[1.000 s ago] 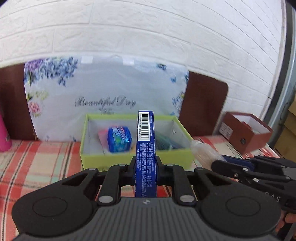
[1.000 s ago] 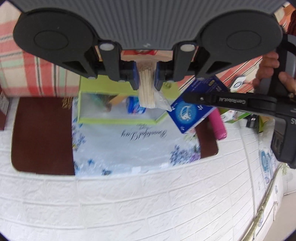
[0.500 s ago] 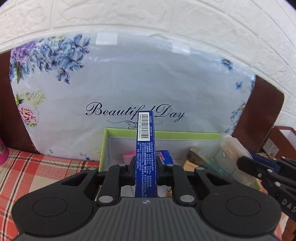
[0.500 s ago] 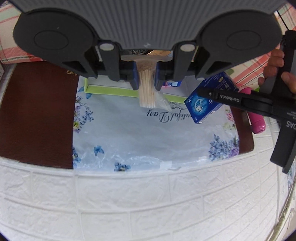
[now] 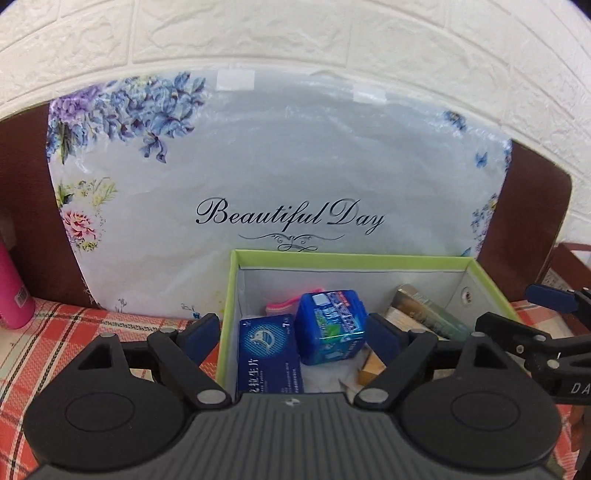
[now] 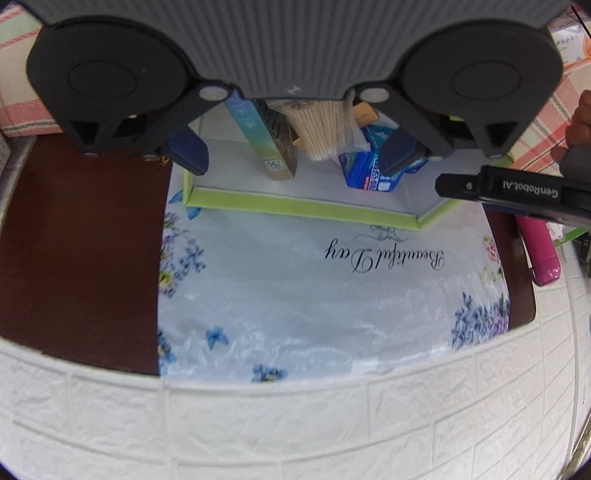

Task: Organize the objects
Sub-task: 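Carry blue box and toothpick bag into the lime-green box and release both, then move both tools back to the remaining items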

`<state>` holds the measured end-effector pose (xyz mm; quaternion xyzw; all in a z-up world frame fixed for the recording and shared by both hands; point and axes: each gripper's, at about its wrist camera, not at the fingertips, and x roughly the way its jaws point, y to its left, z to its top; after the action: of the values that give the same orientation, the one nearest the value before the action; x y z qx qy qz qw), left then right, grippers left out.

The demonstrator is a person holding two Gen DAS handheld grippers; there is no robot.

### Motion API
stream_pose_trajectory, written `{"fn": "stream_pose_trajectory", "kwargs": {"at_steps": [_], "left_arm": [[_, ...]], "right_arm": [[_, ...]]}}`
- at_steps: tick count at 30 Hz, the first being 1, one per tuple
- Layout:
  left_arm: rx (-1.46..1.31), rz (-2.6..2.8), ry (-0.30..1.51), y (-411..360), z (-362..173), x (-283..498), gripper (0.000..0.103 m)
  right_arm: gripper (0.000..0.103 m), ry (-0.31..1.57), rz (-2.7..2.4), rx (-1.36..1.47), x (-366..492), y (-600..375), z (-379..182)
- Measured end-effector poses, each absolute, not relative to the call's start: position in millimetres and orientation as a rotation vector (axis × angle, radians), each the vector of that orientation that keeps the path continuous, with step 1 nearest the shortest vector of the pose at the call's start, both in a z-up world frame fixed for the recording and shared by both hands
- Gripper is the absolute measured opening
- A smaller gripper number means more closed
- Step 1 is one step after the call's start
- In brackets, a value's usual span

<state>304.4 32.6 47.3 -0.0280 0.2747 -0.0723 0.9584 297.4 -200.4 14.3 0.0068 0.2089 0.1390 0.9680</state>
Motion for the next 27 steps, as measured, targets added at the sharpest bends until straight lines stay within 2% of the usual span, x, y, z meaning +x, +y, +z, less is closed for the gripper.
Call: {"fn": "stream_pose_trajectory", "kwargs": {"at_steps": [14, 20, 27], "left_arm": [[-0.048, -0.136, 0.539, 3.7, 98.6, 189.3, 0.089], [-0.038, -0.127, 0.547, -4.4, 89.3, 146.8, 0.089], [-0.088, -0.121, 0.622, -9.7, 54.2, 115.2, 0.089]], "right_arm": [[0.103, 0.374, 0.272, 0.083, 189.9, -221.5, 72.6], [0.103, 0.371, 0.275, 0.1, 140.7, -227.2, 71.1], [0.103, 0.386, 0.296, 0.113, 94.2, -223.3, 51.7]]}}
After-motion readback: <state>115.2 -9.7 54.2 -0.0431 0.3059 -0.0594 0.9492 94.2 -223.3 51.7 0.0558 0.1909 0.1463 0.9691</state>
